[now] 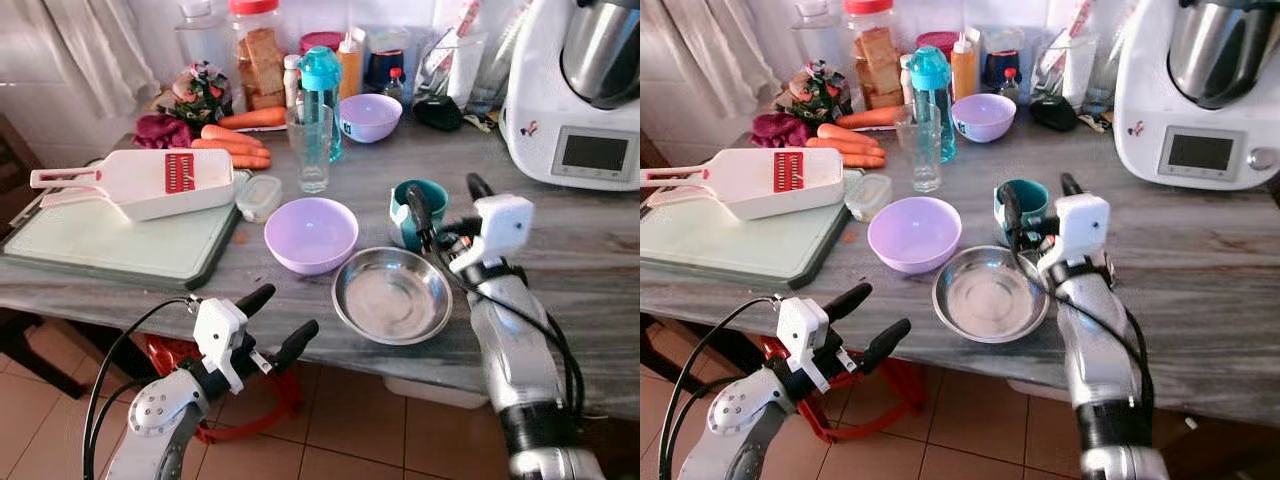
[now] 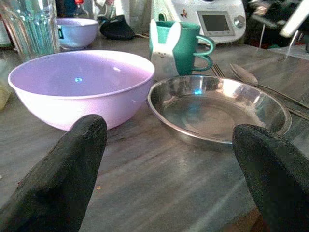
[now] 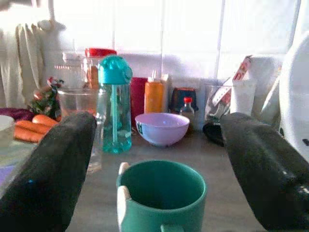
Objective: Setting the table
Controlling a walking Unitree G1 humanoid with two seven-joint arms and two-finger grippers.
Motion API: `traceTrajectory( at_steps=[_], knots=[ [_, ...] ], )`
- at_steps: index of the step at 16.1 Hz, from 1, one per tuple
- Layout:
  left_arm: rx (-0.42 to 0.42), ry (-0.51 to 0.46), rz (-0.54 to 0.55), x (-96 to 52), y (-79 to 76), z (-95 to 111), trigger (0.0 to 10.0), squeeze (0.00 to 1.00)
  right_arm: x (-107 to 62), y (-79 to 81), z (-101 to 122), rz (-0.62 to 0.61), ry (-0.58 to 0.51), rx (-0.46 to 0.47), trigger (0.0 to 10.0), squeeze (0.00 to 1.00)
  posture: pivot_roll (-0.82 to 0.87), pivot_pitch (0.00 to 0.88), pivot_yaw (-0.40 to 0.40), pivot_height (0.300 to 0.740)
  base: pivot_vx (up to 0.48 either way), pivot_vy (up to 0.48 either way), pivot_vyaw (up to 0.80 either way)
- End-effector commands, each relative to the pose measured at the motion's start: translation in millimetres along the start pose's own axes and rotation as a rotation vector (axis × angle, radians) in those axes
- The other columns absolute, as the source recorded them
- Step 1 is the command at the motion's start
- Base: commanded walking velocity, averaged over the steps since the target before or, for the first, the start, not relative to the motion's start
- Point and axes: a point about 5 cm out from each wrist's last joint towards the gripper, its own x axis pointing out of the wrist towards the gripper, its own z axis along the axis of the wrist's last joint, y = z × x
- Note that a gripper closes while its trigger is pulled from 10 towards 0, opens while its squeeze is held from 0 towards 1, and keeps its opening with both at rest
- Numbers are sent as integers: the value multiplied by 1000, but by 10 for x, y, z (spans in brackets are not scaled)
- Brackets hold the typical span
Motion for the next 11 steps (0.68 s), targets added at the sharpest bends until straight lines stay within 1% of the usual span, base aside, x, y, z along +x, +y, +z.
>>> traceTrajectory(
  at_steps=[1,4,5,6,7,8,9,10,11],
  knots=[
    [14,0,6,7,19,8,10000,0,-59,10,36,-15,-1,3,10000,1000,74,0,68,740,0,0,0],
    [16,-18,9,47,34,23,10000,0,-308,7,79,-76,14,-26,10000,1000,51,0,71,740,0,0,0],
    [9,-26,14,55,41,28,10000,0,-359,26,91,-78,17,-33,10000,1000,46,0,73,740,0,0,0],
    [0,-38,63,53,72,31,10000,0,-448,42,105,-102,28,-35,10000,1000,35,0,74,740,0,0,0],
    [-6,-54,128,61,129,47,10000,0,-544,36,78,-141,60,-36,10000,769,26,0,77,740,0,0,0],
    [-7,-64,165,64,162,57,10000,0,-598,30,70,-167,78,-36,10000,647,25,0,78,740,0,0,0],
    [-13,-73,192,69,196,68,10000,0,-634,36,59,-170,94,-47,10000,0,22,0,80,740,0,0,0],
    [-18,-80,211,78,225,76,10000,0,-665,33,60,-182,109,-85,10000,0,15,0,83,740,0,0,0],
    [-18,-82,219,83,237,77,10000,0,-680,26,74,-198,118,-98,10000,0,12,0,83,740,0,0,675]
  ],
)
